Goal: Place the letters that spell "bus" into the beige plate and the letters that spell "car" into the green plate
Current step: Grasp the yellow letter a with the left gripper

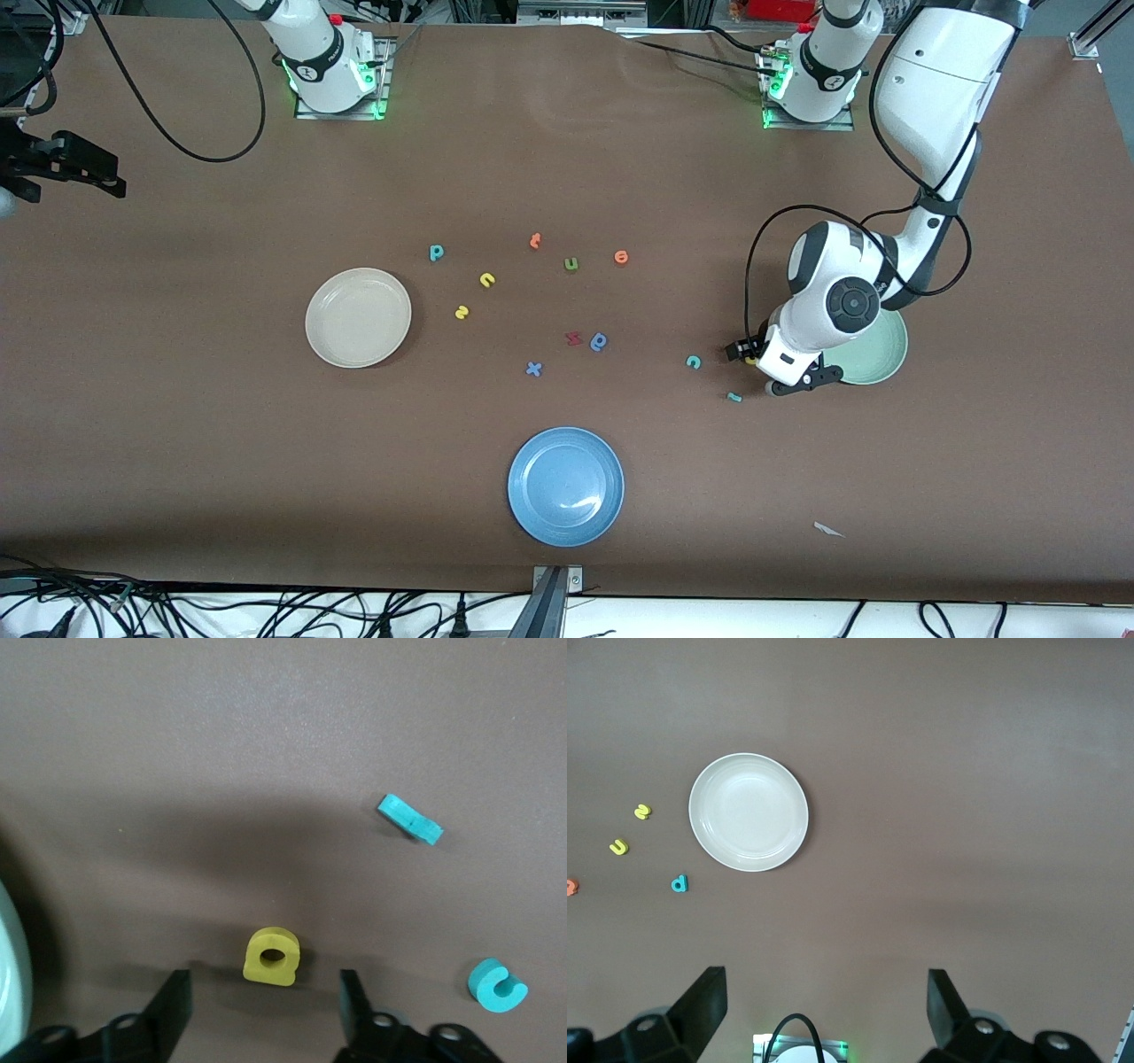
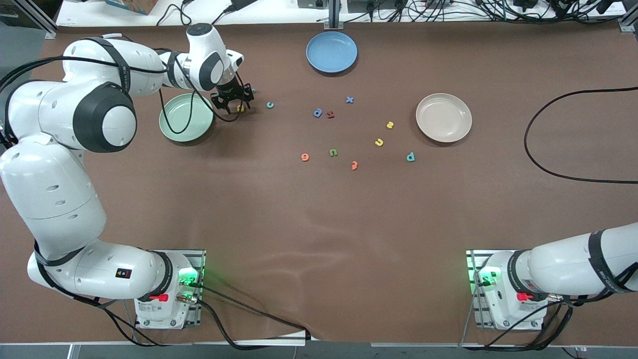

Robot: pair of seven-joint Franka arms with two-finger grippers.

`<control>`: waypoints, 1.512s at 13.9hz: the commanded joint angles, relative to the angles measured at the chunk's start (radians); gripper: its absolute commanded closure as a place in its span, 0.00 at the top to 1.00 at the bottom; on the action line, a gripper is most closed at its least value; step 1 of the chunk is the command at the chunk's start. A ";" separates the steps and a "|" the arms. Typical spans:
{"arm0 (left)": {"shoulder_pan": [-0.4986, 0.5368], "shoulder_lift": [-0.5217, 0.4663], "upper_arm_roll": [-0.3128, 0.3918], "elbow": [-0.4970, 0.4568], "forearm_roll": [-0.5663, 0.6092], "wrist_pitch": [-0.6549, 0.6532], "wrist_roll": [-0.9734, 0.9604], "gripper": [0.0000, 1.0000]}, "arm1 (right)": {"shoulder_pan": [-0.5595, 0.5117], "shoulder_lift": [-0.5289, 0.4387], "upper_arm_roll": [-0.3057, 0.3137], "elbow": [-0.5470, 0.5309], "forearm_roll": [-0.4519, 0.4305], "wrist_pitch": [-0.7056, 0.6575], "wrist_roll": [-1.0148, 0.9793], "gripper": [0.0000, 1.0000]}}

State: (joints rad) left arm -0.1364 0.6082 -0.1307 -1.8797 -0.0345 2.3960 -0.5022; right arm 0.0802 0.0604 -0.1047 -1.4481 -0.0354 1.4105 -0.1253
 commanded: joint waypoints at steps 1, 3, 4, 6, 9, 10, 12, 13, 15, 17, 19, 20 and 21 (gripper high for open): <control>-0.011 0.021 0.008 0.014 0.030 0.002 -0.022 0.67 | -0.004 -0.001 0.003 0.008 -0.006 -0.010 0.006 1.00; -0.012 0.027 0.008 0.014 0.030 0.002 -0.022 0.64 | -0.004 -0.001 0.003 0.009 -0.006 -0.007 0.006 1.00; -0.012 0.027 0.008 0.016 0.030 0.002 -0.024 0.63 | -0.004 -0.001 0.002 0.009 -0.003 -0.007 0.006 1.00; -0.012 0.027 0.008 0.016 0.030 0.002 -0.024 0.45 | -0.004 -0.001 0.003 0.009 -0.006 -0.008 0.006 1.00; -0.012 0.027 0.008 0.017 0.030 0.002 -0.032 0.17 | -0.004 -0.001 0.002 0.011 -0.009 -0.010 0.021 1.00; -0.012 0.027 0.008 0.017 0.030 0.002 -0.032 0.12 | -0.004 -0.004 0.000 0.011 -0.006 -0.010 0.041 1.00; -0.011 0.027 0.008 0.019 0.030 0.000 -0.032 0.11 | -0.004 -0.004 -0.001 0.011 -0.003 -0.002 0.056 1.00; -0.012 0.025 0.008 0.020 0.030 -0.001 -0.032 0.11 | -0.001 -0.002 0.000 0.011 -0.005 0.001 0.058 1.00; -0.008 0.007 0.008 0.037 0.030 -0.017 -0.029 0.09 | 0.003 0.001 0.002 0.009 -0.006 0.005 0.056 1.00; 0.003 -0.042 0.010 0.047 0.031 -0.093 -0.016 0.08 | 0.000 0.006 0.002 0.005 0.002 0.007 0.055 1.00; 0.024 -0.089 0.013 0.056 0.031 -0.185 0.040 0.08 | 0.009 0.013 0.010 0.003 0.021 0.010 0.052 1.00; 0.046 -0.112 0.013 0.057 0.031 -0.233 0.083 0.08 | 0.019 0.031 0.017 0.008 0.038 0.015 0.059 1.00; 0.076 -0.134 0.013 0.057 0.031 -0.283 0.132 0.08 | 0.032 0.041 0.025 0.011 0.041 0.028 0.059 1.00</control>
State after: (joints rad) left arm -0.1108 0.5400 -0.1161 -1.8046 -0.0304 2.1971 -0.4487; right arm 0.0902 0.0777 -0.0919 -1.4493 -0.0121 1.4216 -0.0812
